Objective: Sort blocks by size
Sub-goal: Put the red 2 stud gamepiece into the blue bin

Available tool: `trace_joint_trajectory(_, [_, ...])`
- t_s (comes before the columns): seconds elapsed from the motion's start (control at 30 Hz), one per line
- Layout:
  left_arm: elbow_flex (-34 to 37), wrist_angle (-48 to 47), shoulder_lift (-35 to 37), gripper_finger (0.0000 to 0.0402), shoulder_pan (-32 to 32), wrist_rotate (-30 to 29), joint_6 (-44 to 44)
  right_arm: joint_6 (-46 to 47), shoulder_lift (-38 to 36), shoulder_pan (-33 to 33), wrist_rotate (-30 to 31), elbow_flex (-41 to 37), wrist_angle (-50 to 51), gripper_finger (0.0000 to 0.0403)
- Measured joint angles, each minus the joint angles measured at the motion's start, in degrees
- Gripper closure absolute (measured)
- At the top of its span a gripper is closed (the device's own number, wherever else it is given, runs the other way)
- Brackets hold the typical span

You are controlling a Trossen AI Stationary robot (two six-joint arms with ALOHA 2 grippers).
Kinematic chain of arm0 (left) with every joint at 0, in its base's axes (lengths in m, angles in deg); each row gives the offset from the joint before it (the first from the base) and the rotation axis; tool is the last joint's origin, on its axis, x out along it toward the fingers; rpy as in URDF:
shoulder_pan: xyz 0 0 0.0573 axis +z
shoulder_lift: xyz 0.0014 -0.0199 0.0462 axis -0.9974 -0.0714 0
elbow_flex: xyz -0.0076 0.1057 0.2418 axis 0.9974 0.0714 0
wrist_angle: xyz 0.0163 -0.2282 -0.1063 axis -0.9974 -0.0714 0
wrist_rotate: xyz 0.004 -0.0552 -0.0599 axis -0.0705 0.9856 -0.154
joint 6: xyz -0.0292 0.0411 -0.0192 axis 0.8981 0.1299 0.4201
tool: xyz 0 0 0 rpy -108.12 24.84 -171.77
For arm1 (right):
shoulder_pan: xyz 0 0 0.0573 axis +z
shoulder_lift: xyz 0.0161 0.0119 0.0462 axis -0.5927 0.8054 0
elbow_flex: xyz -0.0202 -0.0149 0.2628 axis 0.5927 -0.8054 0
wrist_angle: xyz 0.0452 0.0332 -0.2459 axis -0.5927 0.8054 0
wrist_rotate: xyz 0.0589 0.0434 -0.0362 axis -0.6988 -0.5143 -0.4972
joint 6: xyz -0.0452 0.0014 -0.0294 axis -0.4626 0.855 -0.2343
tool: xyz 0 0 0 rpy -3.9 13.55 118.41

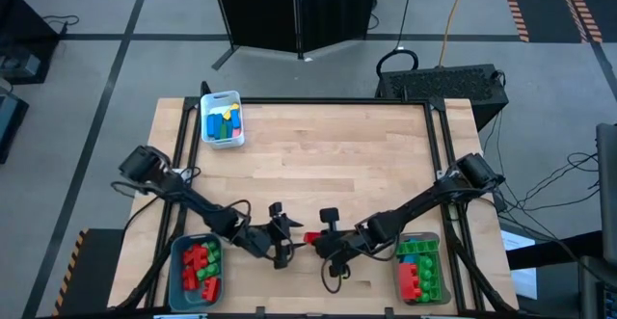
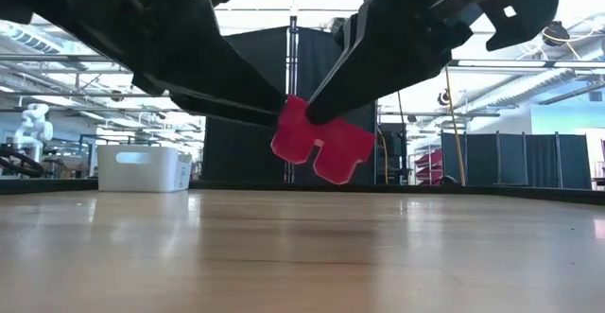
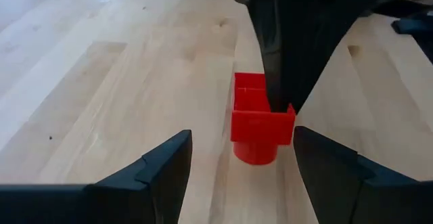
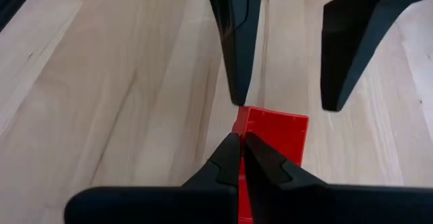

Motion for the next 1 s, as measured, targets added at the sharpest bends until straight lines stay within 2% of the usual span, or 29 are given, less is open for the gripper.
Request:
trace_joint_trajectory(0.33, [0.00,5.34,-0.61,0.0159,1.21,2.61,-3.87,-1.02,-0.02,-0.04,0.12,0.01,-1.29,0.0402])
trace_joint_trajectory(0.7, [-0.02,5.14,-0.61,0.0162,2.66,5.98,-4.37,-2.16,-0.04,-0.04,0.25,0.02,-2.45,0.0403])
trace_joint_trajectory(0.8, [-0.02,5.12,-0.61,0.0182,2.66,6.06,-4.35,-2.16,-0.04,-0.04,0.35,0.02,-2.45,0.0403])
trace_joint_trajectory(1.0, [-0.02,5.03,-0.59,0.0261,2.72,7.44,-4.35,-2.16,-0.04,-0.04,0.51,0.02,-2.44,0.0403])
